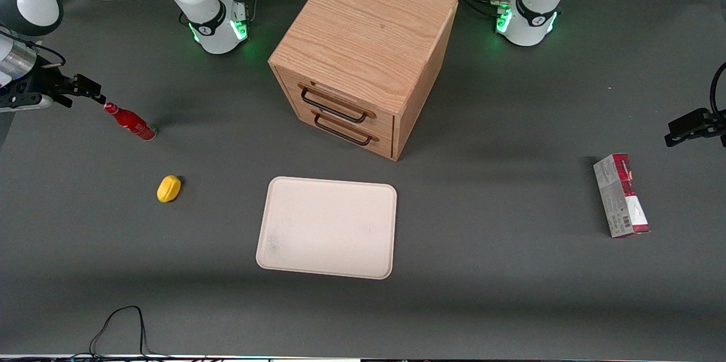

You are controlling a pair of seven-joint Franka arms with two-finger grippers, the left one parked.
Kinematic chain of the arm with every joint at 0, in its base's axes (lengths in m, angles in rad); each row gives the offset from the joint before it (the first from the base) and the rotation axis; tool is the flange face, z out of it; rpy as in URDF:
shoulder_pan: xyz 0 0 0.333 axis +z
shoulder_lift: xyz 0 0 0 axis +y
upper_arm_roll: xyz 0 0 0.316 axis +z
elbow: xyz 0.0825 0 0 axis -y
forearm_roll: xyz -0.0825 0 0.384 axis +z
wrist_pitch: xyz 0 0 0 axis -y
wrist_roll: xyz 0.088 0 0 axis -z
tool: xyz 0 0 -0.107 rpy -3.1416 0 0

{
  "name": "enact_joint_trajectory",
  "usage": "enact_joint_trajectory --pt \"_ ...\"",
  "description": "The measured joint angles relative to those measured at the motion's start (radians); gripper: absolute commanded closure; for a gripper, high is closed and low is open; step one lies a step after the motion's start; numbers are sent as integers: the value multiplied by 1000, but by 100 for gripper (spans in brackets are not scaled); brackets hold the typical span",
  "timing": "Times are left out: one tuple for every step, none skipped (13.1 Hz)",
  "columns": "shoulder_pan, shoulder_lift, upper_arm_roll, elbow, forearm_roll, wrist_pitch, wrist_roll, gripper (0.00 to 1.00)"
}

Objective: Place coke bottle on tray
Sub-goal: 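Lower the open right gripper around the bottle's neck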

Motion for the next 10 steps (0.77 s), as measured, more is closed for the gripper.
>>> enact_joint_trajectory --pt "0 1 -15 -23 0 35 -11 1" --pt "0 4 -21 -42 0 64 -15 1" --pt "0 8 -22 -62 0 97 -16 1" --pt "1 13 -22 -88 0 139 -16 1" --pt "2 16 -22 -116 0 184 -16 1" --pt "2 20 -22 -142 0 221 -16 1" --pt "2 23 -23 -160 0 243 -16 1" --pt "2 25 -27 -170 0 254 -17 1" --pt "2 27 -34 -172 0 257 -26 1" --pt "2 29 -46 -175 0 269 -39 2"
